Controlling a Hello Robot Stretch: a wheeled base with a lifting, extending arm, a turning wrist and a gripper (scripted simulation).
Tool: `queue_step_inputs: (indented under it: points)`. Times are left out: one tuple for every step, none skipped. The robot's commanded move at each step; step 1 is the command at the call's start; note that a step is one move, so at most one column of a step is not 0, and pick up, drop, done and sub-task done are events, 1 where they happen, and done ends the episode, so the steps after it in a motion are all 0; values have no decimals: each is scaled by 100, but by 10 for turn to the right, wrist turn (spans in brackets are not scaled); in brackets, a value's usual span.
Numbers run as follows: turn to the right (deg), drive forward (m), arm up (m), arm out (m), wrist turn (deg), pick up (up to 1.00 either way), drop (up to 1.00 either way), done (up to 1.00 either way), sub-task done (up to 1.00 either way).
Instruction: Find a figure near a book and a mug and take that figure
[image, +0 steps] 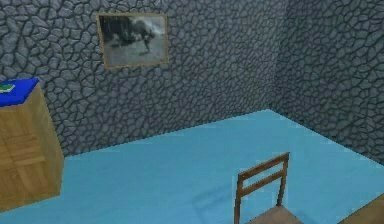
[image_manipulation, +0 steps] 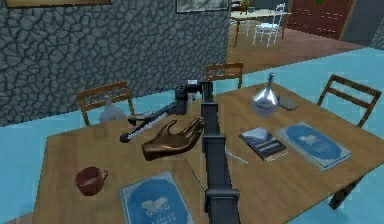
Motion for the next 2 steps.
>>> queue_step_inputs:
  points:
    - [0, 0, 0, 0, 180, 0, 0, 0, 0]
    - [0, 0, -30, 0, 0, 0, 0, 0, 0]
